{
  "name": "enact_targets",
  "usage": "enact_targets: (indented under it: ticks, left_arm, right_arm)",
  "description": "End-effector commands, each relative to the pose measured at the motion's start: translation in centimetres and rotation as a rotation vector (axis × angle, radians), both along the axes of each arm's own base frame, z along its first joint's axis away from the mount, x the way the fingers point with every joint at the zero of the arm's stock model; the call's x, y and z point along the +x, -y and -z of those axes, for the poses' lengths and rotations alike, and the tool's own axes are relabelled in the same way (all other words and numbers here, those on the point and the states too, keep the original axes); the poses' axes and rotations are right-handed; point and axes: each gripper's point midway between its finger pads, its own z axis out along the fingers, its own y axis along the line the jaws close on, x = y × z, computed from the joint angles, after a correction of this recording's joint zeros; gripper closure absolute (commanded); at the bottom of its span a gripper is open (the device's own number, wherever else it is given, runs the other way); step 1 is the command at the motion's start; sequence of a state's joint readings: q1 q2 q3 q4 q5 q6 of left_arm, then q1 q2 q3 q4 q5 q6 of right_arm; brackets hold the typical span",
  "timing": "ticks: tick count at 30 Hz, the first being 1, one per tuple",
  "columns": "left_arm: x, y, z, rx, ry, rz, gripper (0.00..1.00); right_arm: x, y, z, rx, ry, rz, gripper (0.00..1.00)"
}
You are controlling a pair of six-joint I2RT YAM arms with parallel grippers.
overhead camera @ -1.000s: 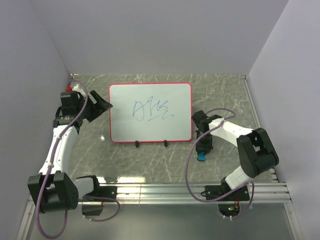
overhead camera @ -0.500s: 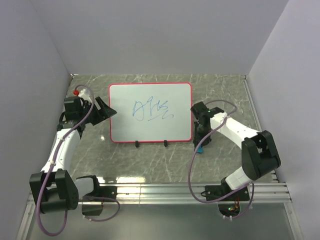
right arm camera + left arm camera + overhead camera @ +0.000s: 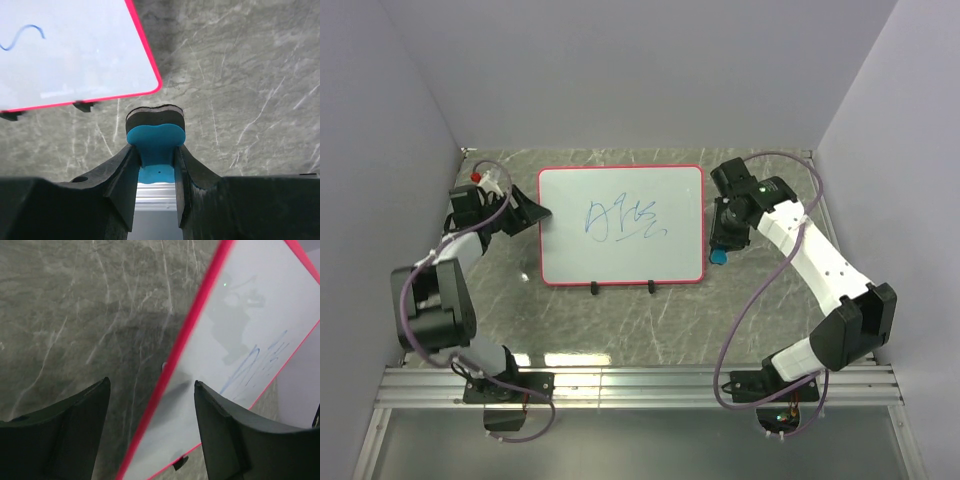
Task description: Erase the whiteboard
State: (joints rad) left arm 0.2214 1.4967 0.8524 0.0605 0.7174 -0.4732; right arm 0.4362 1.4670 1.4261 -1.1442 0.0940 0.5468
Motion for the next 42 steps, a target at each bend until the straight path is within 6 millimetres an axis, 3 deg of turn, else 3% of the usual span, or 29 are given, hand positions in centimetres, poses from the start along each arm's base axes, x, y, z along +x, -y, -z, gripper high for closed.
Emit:
enact_targets:
  ticks: [1, 2, 4, 5, 8, 14, 18, 25, 33, 40, 42]
  left_arm:
    - [3.9, 0.6, -4.4, -0.067, 0.19, 0.076, 0.28]
    - [4.4, 0.9, -4.0, -0.094, 0.18, 0.094, 0.28]
    - [5.4, 1.2, -5.7, -0.135, 0.223, 0.116, 0.3]
    - [5.8, 1.2, -5.3, -0.15, 0.215, 0.121, 0.31]
    - [5.9, 2.2, -5.9, -0.186, 0.232, 0.178, 0.34]
    - [5.0, 4.1, -4.8, -0.206, 0.206, 0.236, 0.43]
    - [3.9, 5.0, -3.6, -0.193, 0.182, 0.242, 0.61]
    - [1.4, 5.5, -2.2, -0.162, 0.165, 0.226, 0.78]
    - [-1.9, 6.0, 0.1, -0.136, 0.119, 0.207, 0.88]
    - [-3.2, 8.0, -0.7, -0.048, 0.132, 0.185, 0.93]
    - [-4.3, 9.5, 0.3, -0.013, 0.108, 0.211, 0.93]
  right_arm:
    - [0.0, 0.1, -1.4, -0.01, 0.005, 0.039, 1.0]
    - [0.2, 0.1, -1.5, -0.004, 0.007, 0.062, 1.0]
    - [0.4, -0.1, -1.5, 0.001, 0.0, 0.076, 1.0]
    - [0.5, -0.2, -1.5, 0.004, 0.001, 0.088, 1.0]
    - [0.8, -0.1, -1.9, 0.001, 0.022, 0.096, 1.0]
    - [1.3, 0.3, -1.5, -0.03, 0.022, 0.092, 1.0]
    - [2.1, -0.2, -1.6, -0.024, 0.037, 0.078, 1.0]
    - [4.4, -1.3, -2.4, -0.021, 0.063, 0.04, 1.0]
    - [6.7, -4.6, -2.1, 0.036, 0.073, -0.032, 1.0]
    - [8.2, -11.5, -3.1, 0.154, 0.161, -0.204, 1.0]
    - [9.0, -13.0, -3.6, 0.185, 0.207, -0.228, 1.0]
